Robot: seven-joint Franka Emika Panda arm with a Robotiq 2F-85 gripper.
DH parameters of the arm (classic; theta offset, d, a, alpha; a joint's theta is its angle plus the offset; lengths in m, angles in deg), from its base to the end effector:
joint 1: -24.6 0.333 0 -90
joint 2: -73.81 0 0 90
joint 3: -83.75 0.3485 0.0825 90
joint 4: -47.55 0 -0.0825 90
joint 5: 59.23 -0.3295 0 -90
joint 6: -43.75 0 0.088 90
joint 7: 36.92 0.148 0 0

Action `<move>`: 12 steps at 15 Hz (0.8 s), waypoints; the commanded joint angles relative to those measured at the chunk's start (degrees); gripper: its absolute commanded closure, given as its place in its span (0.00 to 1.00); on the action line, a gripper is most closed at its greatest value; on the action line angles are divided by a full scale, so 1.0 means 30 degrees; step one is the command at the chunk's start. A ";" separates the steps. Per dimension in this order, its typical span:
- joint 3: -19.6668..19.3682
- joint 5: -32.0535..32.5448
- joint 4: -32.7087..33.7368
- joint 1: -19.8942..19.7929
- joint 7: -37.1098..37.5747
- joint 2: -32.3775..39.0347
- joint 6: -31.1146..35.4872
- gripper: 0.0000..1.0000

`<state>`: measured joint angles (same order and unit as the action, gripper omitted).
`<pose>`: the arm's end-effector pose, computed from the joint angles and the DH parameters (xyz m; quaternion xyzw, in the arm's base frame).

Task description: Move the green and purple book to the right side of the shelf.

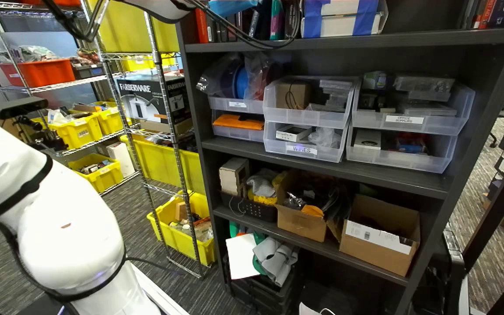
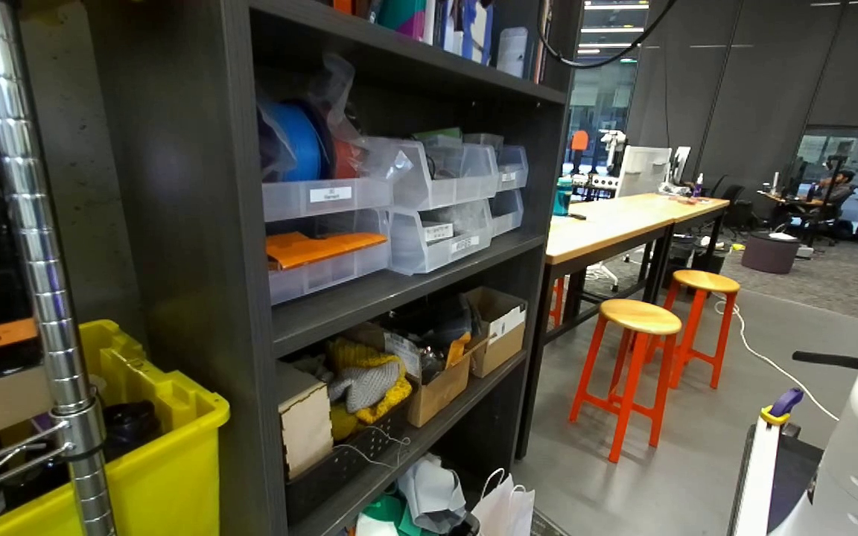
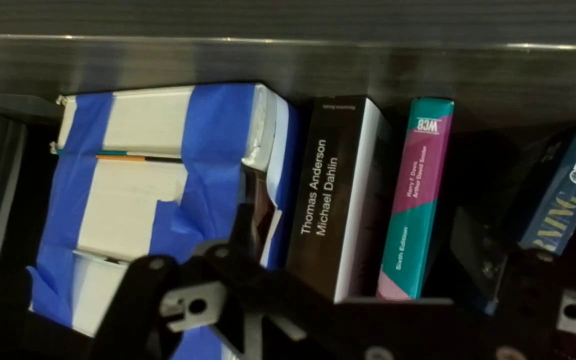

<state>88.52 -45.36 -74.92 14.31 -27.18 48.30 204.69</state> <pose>0.4335 -0.0225 0.7370 0.8443 -0.0304 0.5272 0.0917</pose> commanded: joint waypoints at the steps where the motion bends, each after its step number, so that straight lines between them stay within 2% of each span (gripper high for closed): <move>1: 0.0315 -0.0225 0.1383 0.0078 0.0259 0.1276 0.0407 0.00; 12: 0.1082 0.0055 0.3177 0.0215 0.0720 0.3243 0.0284 0.00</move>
<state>91.35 -45.39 -68.15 15.10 -25.39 56.24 205.57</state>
